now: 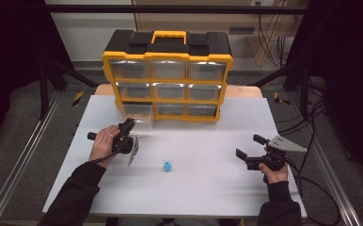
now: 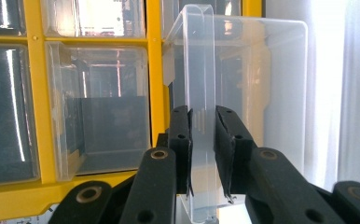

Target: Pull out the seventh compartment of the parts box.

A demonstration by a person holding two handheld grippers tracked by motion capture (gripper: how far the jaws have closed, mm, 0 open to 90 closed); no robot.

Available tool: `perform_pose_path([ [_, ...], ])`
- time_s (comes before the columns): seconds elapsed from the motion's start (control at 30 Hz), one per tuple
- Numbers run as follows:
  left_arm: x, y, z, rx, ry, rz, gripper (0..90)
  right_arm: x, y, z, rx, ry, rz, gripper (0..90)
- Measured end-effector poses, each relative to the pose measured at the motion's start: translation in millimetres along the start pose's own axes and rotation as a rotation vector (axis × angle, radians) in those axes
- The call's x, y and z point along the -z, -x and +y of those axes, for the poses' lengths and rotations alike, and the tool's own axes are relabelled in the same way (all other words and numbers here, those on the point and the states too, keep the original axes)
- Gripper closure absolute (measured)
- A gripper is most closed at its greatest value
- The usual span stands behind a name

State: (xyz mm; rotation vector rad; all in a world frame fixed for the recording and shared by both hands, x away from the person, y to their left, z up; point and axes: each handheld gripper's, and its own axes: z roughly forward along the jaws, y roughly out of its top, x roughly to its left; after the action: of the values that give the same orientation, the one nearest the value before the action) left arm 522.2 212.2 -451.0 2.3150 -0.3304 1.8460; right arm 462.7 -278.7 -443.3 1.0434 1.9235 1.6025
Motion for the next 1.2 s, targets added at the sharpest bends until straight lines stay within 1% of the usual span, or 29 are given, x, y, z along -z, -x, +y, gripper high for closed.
perform_pose_path([
  [0.2, 1.3, 0.9, 0.0, -0.001, -0.003, -0.001, 76.8, -0.2, 0.0, -0.1, 0.001, -0.001, 0.001, 0.3],
  [0.33, 1.7, 0.9, 0.4, 0.004, -0.005, -0.009, 76.4, 0.1, 0.2, 0.0, 0.001, 0.0, 0.001, 0.3],
  [0.7, 2.1, -0.5, 0.3, 0.037, -0.003, -0.034, 75.3, -0.2, -0.4, -0.1, -0.004, -0.003, 0.002, 0.3],
  [0.77, 1.5, -0.9, 0.0, 0.054, 0.006, -0.038, 75.1, -0.2, -0.1, -0.1, -0.001, -0.001, 0.001, 0.3],
  [0.97, 2.3, -4.1, -1.3, 0.089, 0.004, -0.063, 73.2, 0.0, 0.1, 0.0, -0.001, -0.001, 0.001, 0.3],
  [1.1, 3.6, -5.8, -1.6, 0.138, 0.006, -0.084, 68.2, -0.1, -0.1, 0.0, -0.003, -0.003, -0.001, 0.3],
  [1.2, 5.3, -7.8, -1.8, 0.187, 0.001, -0.098, 62.7, -0.1, 0.0, -0.1, -0.002, -0.003, -0.002, 0.3],
])
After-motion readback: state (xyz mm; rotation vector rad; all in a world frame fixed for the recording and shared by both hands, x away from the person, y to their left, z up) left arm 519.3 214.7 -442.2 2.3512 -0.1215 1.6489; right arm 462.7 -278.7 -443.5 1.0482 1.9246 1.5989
